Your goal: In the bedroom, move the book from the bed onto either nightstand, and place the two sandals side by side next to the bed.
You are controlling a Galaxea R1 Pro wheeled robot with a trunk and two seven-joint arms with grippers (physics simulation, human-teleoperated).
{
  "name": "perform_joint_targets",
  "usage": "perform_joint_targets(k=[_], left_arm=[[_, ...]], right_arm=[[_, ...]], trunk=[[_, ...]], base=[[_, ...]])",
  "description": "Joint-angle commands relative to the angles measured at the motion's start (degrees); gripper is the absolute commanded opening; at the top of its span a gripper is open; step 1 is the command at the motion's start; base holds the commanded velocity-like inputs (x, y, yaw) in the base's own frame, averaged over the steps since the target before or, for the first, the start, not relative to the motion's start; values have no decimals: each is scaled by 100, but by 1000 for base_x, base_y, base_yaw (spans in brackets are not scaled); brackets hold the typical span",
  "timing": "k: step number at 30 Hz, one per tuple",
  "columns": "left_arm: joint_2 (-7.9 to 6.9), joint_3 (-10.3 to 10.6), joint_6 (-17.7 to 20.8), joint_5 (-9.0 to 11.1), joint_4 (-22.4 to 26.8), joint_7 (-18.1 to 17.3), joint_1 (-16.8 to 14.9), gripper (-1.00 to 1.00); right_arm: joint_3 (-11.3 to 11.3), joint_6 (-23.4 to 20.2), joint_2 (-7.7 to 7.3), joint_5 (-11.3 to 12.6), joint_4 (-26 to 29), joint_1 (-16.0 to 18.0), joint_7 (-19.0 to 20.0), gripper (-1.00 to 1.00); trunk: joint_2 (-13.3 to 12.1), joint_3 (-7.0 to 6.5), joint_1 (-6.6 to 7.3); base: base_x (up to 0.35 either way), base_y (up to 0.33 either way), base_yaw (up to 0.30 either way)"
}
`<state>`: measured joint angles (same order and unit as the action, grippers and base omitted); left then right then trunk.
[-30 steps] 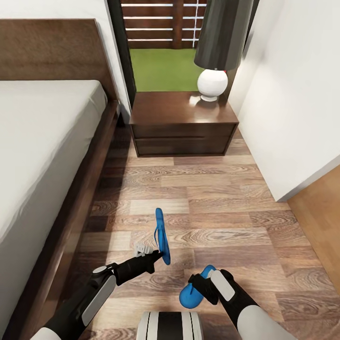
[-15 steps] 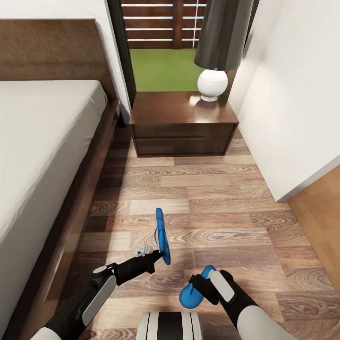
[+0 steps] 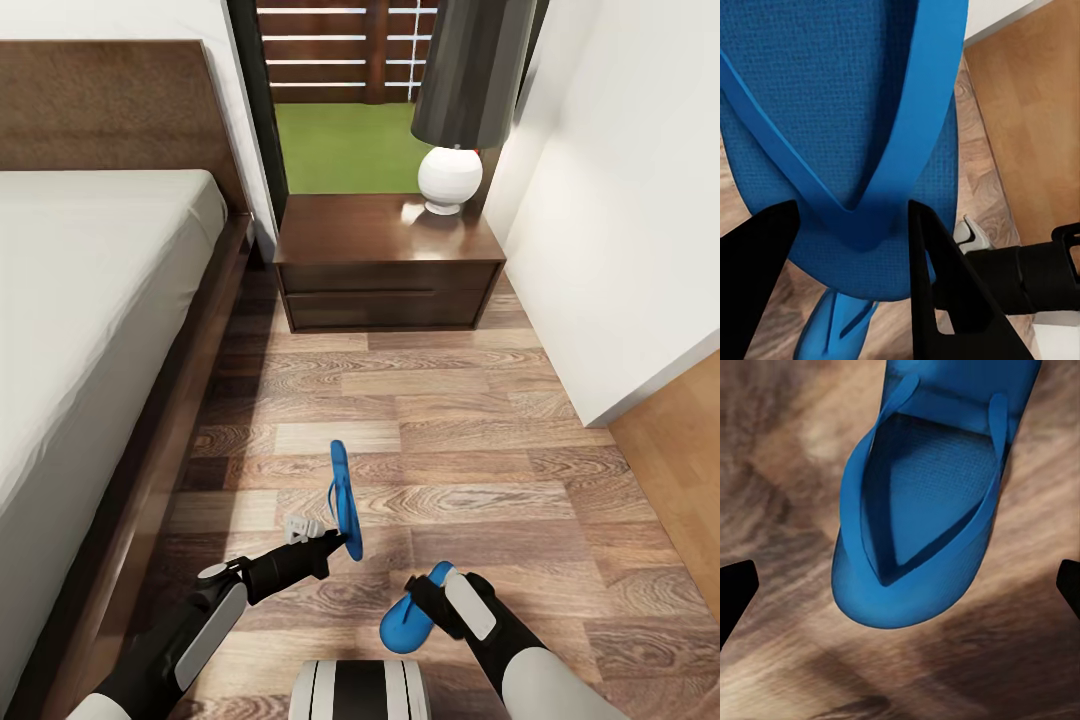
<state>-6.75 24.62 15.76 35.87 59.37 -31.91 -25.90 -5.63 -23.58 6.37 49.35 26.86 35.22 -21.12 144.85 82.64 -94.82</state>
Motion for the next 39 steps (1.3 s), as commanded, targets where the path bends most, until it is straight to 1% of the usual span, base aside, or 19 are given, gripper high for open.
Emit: perform_joint_targets(k=[1, 5, 6, 8, 11, 13, 14, 20, 36, 39], left_arm=[[4, 8, 50, 57, 4, 1, -3, -100], [12, 8, 50, 55, 4, 1, -3, -100], [14, 8, 50, 53, 4, 1, -3, -100], [15, 8, 50, 55, 4, 1, -3, -100], [16, 8, 50, 55, 4, 1, -3, -100], [15, 8, 50, 54, 4, 1, -3, -100], [14, 8, 50, 53, 4, 1, -3, -100], [15, 8, 50, 52, 4, 1, -3, -100], [16, 8, 50, 52, 4, 2, -1, -100], [16, 8, 50, 52, 4, 8, -3, -100]], right_arm=[[-34, 44, -4, 50, 12, 2, -50, 100], [-44, 217, 0, 47, 12, 1, -50, 100], [-106, 316, 1, 41, 12, 0, -50, 100], [-331, 527, 0, 36, 9, 0, -50, 100], [-791, 911, -3, 38, 9, 1, -50, 100], [-985, 1032, -4, 39, 11, 2, -50, 100], [-1034, 1057, -4, 40, 11, 2, -50, 100], [-1084, 1067, -4, 40, 12, 0, -50, 100], [-1089, 1083, -4, 44, 8, 2, -50, 100], [-1089, 1084, -4, 45, 10, 2, -50, 100]], trunk=[[2, 4, 1], [2, 4, 1], [2, 4, 1], [2, 4, 1], [2, 4, 1], [2, 4, 1], [2, 4, 1], [2, 4, 1], [2, 4, 1], [6, 70, -7]], base=[[0, 0, 0], [0, 0, 0], [0, 0, 0], [0, 0, 0], [0, 0, 0], [0, 0, 0], [0, 0, 0], [0, 0, 0], [0, 0, 0], [0, 0, 0]])
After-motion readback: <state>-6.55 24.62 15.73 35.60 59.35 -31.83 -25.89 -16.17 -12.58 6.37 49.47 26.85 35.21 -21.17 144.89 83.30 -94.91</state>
